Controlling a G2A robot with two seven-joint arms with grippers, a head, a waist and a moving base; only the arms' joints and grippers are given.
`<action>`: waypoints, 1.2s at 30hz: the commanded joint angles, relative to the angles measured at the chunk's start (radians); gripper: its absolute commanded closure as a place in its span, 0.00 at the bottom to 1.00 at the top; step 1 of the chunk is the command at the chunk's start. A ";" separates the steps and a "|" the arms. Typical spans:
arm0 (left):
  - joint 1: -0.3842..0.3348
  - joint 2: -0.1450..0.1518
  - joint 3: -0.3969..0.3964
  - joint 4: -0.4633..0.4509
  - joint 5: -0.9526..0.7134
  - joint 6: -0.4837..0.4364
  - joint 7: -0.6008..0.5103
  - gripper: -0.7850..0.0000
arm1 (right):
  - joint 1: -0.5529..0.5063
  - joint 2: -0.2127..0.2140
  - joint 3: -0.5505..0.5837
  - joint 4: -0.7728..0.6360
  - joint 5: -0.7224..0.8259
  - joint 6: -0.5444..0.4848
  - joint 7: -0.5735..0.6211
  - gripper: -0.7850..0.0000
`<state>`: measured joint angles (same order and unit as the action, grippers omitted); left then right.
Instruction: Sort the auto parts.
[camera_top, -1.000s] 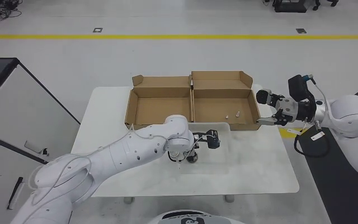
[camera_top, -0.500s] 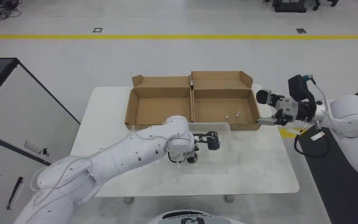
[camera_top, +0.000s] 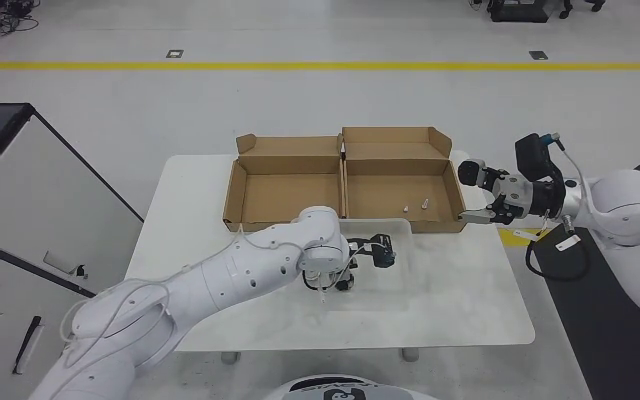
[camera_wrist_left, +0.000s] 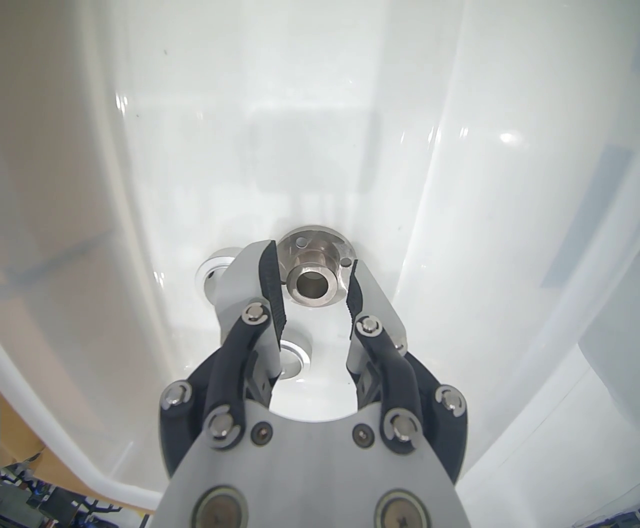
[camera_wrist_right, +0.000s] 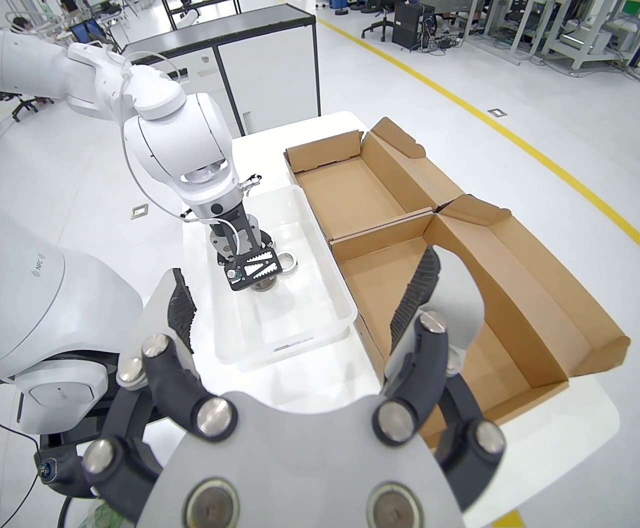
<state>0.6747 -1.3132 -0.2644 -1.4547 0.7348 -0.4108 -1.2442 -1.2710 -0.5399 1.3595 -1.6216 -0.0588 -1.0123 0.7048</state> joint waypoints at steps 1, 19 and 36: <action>0.003 -0.001 -0.002 0.001 0.002 0.000 0.001 0.57 | 0.000 0.000 0.000 0.000 0.000 0.000 0.000 0.00; 0.030 -0.001 -0.026 0.002 0.044 -0.013 0.004 0.61 | 0.000 0.000 0.000 0.000 0.000 0.000 0.000 0.00; 0.049 -0.008 -0.042 0.020 0.063 -0.028 0.003 0.75 | 0.000 0.000 0.000 0.000 0.000 0.000 0.000 0.00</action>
<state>0.7222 -1.3212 -0.3056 -1.4352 0.7969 -0.4385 -1.2416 -1.2710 -0.5399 1.3595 -1.6216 -0.0588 -1.0123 0.7048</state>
